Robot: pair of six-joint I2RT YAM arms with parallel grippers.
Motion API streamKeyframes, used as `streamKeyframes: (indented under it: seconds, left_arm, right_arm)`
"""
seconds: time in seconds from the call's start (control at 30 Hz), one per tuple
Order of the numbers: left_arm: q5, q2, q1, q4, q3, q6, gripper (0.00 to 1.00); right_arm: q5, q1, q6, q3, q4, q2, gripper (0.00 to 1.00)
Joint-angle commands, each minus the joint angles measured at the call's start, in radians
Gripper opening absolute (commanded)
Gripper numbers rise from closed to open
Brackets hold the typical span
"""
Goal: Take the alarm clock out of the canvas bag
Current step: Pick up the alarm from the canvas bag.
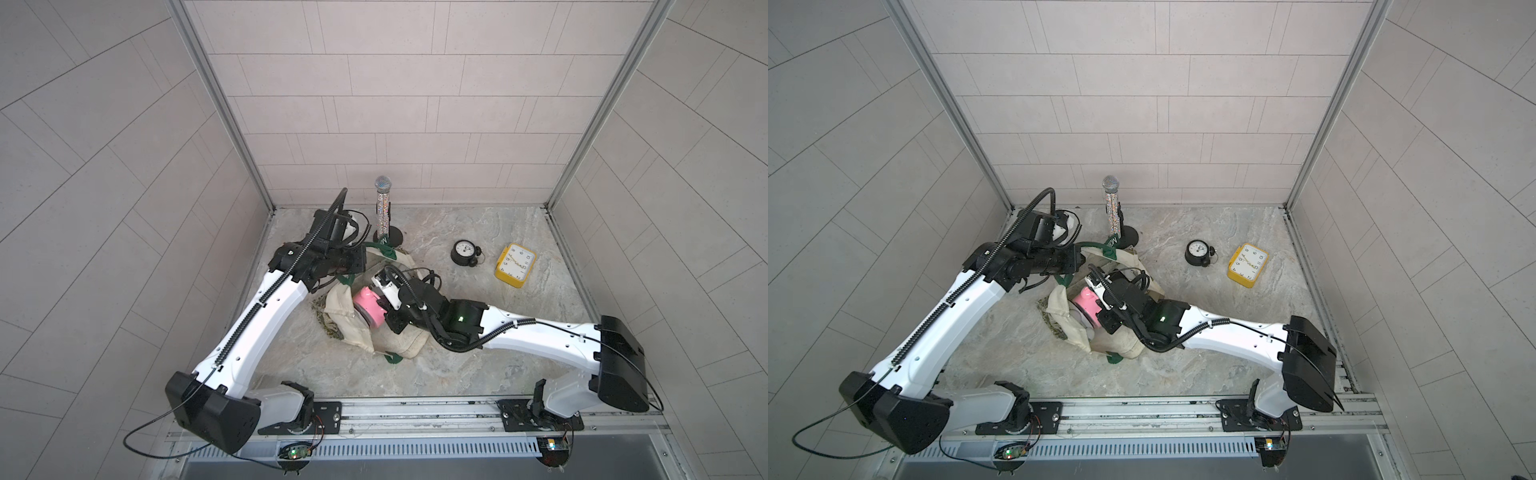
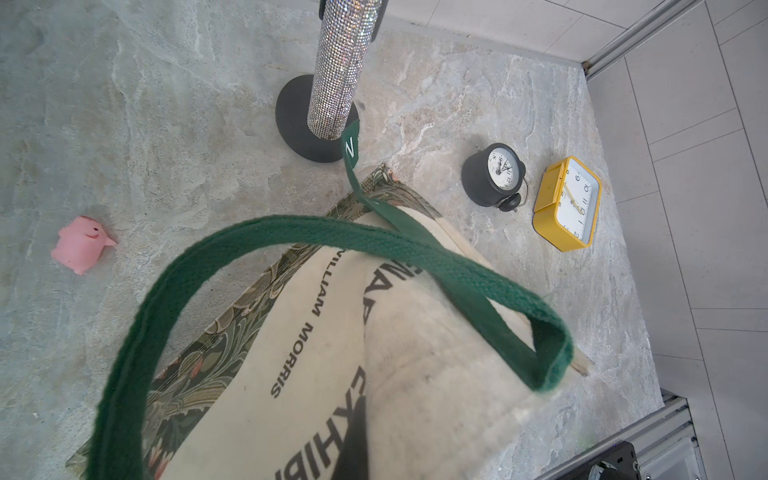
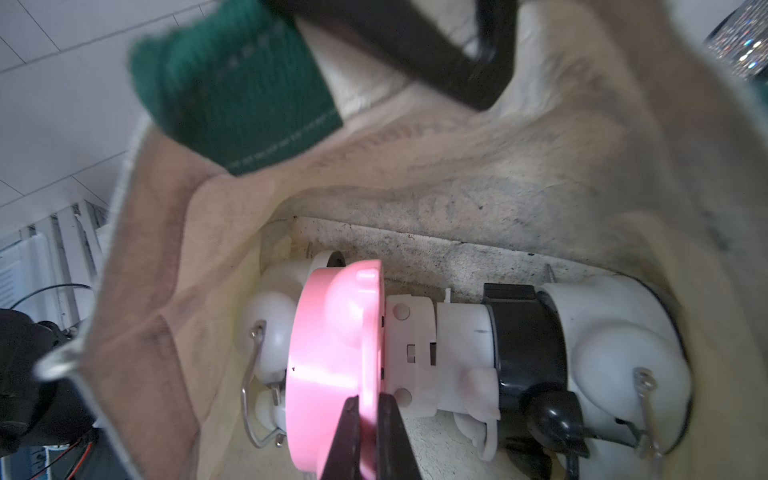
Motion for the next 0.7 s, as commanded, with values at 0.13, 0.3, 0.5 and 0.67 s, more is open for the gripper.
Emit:
streamKeyframes:
  seconds: [0.13, 0.3, 0.5, 0.67]
  left_arm:
    - [0.002, -0.036, 0.009, 0.095, 0.023, -0.009, 0.0]
    - [0.007, -0.036, 0.009, 0.094, 0.026, -0.006, 0.0]
    - [0.022, -0.031, 0.009, 0.092, 0.023, 0.021, 0.0]
    - [0.034, -0.025, 0.009, 0.095, 0.031, 0.038, 0.0]
  right_arm:
    - [-0.011, -0.013, -0.028, 0.004, -0.013, -0.165, 0.0]
    - [-0.026, -0.041, -0.041, 0.018, -0.053, -0.241, 0.0]
    - [-0.106, -0.149, -0.036, 0.053, -0.139, -0.304, 0.0]
    - [-0.2, -0.274, -0.038, 0.081, -0.202, -0.366, 0.0]
